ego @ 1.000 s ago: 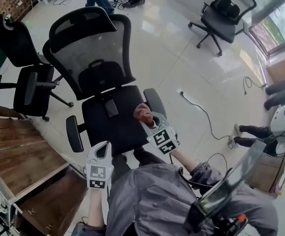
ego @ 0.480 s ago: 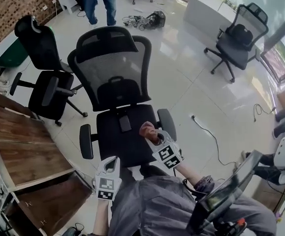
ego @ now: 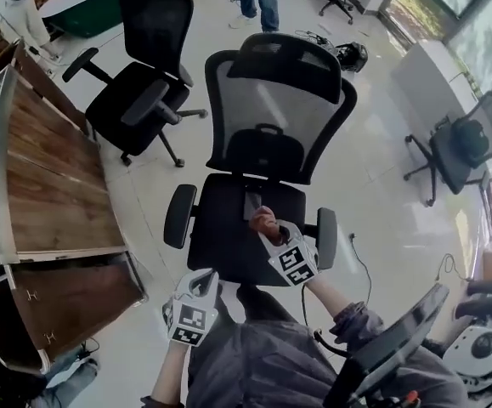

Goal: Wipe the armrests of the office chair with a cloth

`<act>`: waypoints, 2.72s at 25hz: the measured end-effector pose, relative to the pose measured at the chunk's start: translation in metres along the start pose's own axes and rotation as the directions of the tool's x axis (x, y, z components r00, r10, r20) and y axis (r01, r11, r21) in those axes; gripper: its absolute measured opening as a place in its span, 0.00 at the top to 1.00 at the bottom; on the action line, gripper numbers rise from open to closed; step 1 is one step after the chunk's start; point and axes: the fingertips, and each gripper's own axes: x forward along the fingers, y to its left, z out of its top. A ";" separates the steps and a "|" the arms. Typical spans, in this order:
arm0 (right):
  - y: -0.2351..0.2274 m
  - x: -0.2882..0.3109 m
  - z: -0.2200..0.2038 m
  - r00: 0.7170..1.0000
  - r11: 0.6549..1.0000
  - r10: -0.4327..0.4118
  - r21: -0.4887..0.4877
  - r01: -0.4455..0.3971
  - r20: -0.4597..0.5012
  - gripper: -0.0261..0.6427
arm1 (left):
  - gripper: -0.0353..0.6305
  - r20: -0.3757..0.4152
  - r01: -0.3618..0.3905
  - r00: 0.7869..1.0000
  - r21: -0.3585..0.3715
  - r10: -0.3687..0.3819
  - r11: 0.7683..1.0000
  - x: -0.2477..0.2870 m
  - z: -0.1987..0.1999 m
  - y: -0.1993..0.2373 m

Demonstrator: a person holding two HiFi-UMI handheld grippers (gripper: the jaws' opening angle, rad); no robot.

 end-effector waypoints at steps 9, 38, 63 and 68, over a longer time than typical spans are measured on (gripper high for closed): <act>0.017 0.080 0.063 0.998 0.995 0.057 -0.077 -0.056 0.008 0.83 | 0.92 0.049 -0.015 0.999 -0.041 0.017 0.999 -0.014 -0.002 0.060; 0.217 0.234 0.051 0.846 0.811 0.506 -0.242 -0.533 -0.168 0.83 | 0.92 -0.046 -0.116 0.993 -0.279 0.108 0.953 -0.027 -0.116 0.177; 0.116 0.315 0.082 0.929 0.907 0.336 -0.213 -0.364 -0.156 0.83 | 0.92 -0.061 -0.130 0.991 -0.316 0.116 0.940 -0.033 -0.148 0.170; 0.190 0.264 0.065 0.880 0.859 0.452 -0.194 -0.473 -0.142 0.82 | 0.92 -0.047 -0.108 0.994 -0.317 0.098 0.942 -0.025 -0.147 0.168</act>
